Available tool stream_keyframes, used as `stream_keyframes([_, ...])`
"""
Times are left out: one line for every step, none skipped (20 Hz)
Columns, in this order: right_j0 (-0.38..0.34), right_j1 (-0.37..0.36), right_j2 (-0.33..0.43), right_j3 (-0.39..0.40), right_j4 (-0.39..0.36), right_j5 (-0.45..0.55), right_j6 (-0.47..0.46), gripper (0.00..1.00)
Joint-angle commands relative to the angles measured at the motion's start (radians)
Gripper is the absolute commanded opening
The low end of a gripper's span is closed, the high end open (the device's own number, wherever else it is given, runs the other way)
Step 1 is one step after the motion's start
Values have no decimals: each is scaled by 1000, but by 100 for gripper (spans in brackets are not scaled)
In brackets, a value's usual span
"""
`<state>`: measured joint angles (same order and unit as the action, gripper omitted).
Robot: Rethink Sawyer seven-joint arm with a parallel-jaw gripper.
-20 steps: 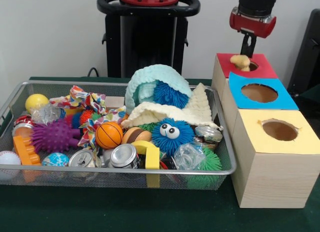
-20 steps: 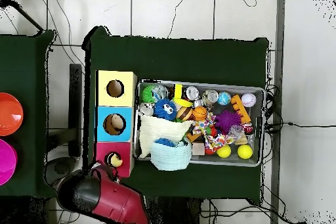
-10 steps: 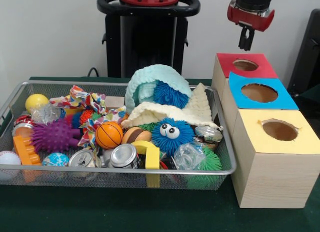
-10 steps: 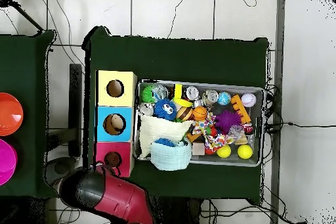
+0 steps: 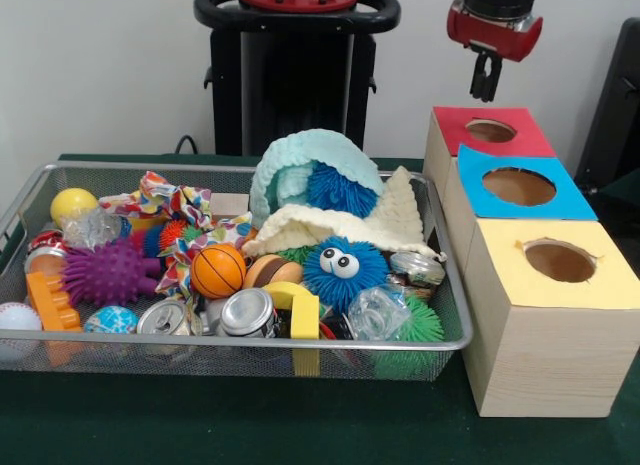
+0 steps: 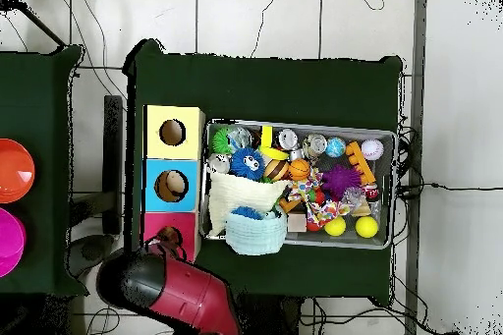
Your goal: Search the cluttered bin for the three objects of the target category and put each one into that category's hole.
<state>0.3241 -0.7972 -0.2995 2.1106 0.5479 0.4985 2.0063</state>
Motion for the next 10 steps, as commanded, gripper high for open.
stream_keyframes([-147, -2, 85, -11, -84, -32, -35, 0])
stream_keyframes([-166, -4, 94, -5, -102, -48, -54, 0])
stream_keyframes([-183, -6, 102, 1, -122, -64, -68, 0])
stream_keyframes([-201, -14, 115, 11, -139, -79, -81, 0])
stream_keyframes([-222, -24, 131, 24, -157, -93, -97, 0])
stream_keyframes([-244, -38, 152, 41, -174, -104, -115, 0])
stream_keyframes([-267, -54, 171, 60, -193, -114, -132, 0])
stream_keyframes([-288, -67, 187, 75, -210, -121, -144, 0])
stream_keyframes([-322, -90, 219, 105, -228, -128, -176, 0])
stream_keyframes([-344, -103, 238, 122, -248, -136, -179, 0])
